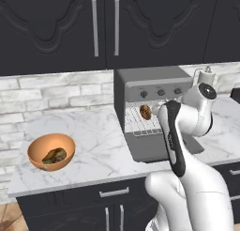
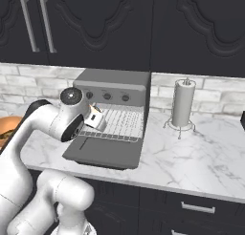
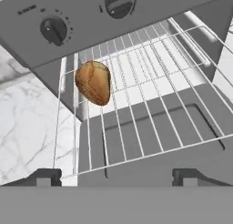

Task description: Pick up the heated bread from the toaster oven and place it in the bowl. Then move the bread bowl to the dining counter.

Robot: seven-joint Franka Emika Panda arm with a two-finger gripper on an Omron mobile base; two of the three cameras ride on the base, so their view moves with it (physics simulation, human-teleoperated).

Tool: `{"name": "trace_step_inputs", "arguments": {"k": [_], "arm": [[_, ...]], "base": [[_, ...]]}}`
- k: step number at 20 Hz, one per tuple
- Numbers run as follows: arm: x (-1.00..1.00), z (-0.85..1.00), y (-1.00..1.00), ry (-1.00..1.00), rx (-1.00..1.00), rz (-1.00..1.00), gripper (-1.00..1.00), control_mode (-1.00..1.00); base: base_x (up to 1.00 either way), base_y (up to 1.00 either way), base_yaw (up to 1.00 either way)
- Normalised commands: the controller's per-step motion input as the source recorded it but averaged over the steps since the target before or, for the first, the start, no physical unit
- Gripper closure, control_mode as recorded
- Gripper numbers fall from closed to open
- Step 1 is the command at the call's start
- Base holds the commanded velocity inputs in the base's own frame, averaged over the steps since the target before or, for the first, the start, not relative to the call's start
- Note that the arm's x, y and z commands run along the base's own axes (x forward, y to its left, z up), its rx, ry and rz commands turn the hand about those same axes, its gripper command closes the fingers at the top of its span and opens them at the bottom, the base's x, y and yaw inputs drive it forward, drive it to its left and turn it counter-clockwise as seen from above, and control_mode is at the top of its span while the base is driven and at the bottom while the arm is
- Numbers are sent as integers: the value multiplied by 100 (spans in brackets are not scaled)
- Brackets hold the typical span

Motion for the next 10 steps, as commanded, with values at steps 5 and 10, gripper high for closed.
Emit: {"name": "trace_step_inputs", "arguments": {"k": [5, 10], "arm": [[58, -26, 25, 0, -9, 0, -100, -100], [55, -36, 10, 0, -10, 7, -100, -100]], "base": [[0, 0, 0], [0, 0, 0]]}}
